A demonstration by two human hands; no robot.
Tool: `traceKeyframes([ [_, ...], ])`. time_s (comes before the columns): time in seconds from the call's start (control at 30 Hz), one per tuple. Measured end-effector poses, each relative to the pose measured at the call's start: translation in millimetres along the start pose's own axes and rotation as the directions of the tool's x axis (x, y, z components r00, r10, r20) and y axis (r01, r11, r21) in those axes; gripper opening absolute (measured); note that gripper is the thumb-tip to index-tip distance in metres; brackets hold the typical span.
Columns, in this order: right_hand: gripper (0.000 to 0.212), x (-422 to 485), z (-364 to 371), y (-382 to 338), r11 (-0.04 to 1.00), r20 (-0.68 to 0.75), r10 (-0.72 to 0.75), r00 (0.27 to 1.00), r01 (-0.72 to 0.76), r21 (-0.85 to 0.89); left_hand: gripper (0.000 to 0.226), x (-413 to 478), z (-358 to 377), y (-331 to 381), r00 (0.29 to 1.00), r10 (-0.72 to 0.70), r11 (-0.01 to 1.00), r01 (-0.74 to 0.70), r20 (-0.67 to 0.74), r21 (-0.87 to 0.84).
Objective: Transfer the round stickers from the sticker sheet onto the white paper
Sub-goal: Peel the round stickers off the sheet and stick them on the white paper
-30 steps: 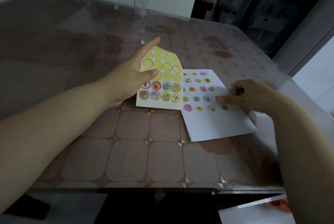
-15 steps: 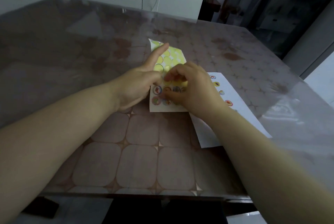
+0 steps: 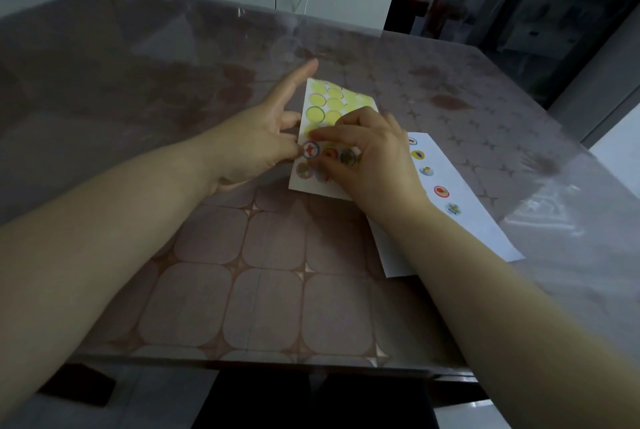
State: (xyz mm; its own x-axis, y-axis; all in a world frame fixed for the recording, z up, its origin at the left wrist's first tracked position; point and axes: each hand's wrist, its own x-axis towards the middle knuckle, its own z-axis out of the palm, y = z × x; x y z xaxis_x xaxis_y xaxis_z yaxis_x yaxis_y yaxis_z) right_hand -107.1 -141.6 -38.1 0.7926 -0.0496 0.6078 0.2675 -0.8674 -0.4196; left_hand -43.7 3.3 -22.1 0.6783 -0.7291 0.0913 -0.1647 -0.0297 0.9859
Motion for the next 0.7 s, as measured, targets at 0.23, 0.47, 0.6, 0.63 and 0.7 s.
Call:
traceKeyframes([
  [0.23,0.024,0.1,-1.6,-0.6,1.0,0.015,0.01,1.0,-0.011,0.022,0.083,-0.8,3.0,-0.5,1.0,0.013,0.998,-0.012,0.002,-0.06],
  [0.47,0.011,2.1,-1.2,6.1,0.997,0.0,-0.053,0.999,0.053,0.052,0.079,-1.5,4.3,-0.1,1.0,0.019,0.999,-0.02,-0.023,-0.035],
  [0.6,0.008,0.2,-3.0,6.8,0.994,-0.004,-0.072,0.997,0.072,0.087,0.083,-1.3,4.7,-1.8,1.0,0.01,1.0,-0.01,-0.016,-0.022],
  [0.63,0.008,-0.2,-3.4,6.4,0.993,-0.004,-0.068,0.998,0.068,0.095,0.084,-1.3,4.7,-1.8,1.0,0.008,1.0,-0.008,-0.013,-0.019],
  [0.7,0.009,-0.2,-4.8,5.9,0.992,0.002,-0.055,0.998,0.054,0.114,0.085,-1.2,4.4,-1.8,1.0,0.003,1.0,-0.003,-0.016,-0.003],
])
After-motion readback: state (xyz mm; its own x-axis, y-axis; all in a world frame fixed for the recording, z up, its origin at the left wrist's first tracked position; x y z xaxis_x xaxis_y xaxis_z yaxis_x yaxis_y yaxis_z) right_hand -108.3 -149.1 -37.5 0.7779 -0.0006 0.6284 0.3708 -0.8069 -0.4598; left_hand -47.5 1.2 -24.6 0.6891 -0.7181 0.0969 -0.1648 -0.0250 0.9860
